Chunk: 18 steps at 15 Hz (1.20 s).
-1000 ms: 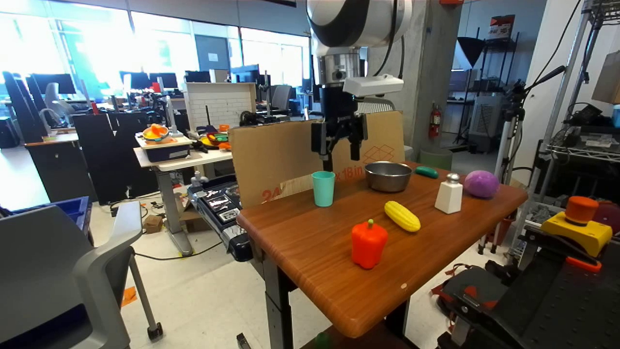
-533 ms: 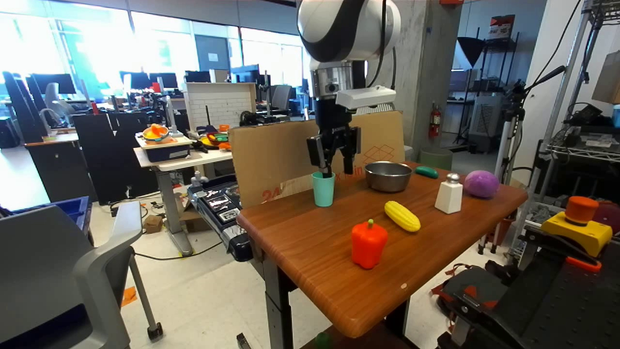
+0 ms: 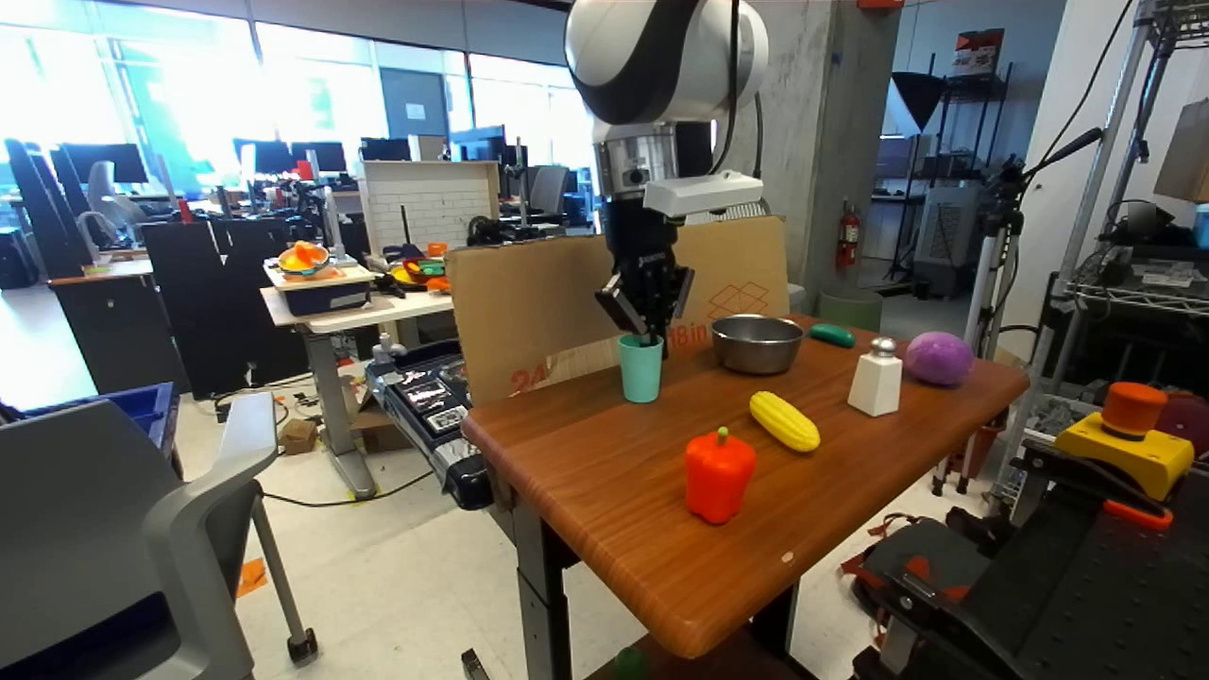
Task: Put the blue cup in the metal bowl
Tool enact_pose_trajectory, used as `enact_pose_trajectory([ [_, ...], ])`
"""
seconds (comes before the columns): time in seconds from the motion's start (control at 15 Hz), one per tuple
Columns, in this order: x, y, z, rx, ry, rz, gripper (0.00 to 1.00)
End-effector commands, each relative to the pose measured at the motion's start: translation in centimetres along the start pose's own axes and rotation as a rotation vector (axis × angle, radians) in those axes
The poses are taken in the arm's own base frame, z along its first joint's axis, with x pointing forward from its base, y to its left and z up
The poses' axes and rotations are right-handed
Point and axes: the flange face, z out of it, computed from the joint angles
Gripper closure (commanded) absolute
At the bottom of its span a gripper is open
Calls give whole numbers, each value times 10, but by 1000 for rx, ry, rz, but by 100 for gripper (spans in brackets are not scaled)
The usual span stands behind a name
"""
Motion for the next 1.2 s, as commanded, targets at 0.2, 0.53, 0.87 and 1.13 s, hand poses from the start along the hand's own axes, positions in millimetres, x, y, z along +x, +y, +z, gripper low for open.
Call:
enact_pose_trajectory([
  [0.2,-22,-13,-53,60,24,-24,99],
  [0.53,-55,52,-107,122,65,96,99],
  [0.87,-88,153,-121,130,39,265,99],
  [1.13,-98,202,-100,118,-4,336,99],
])
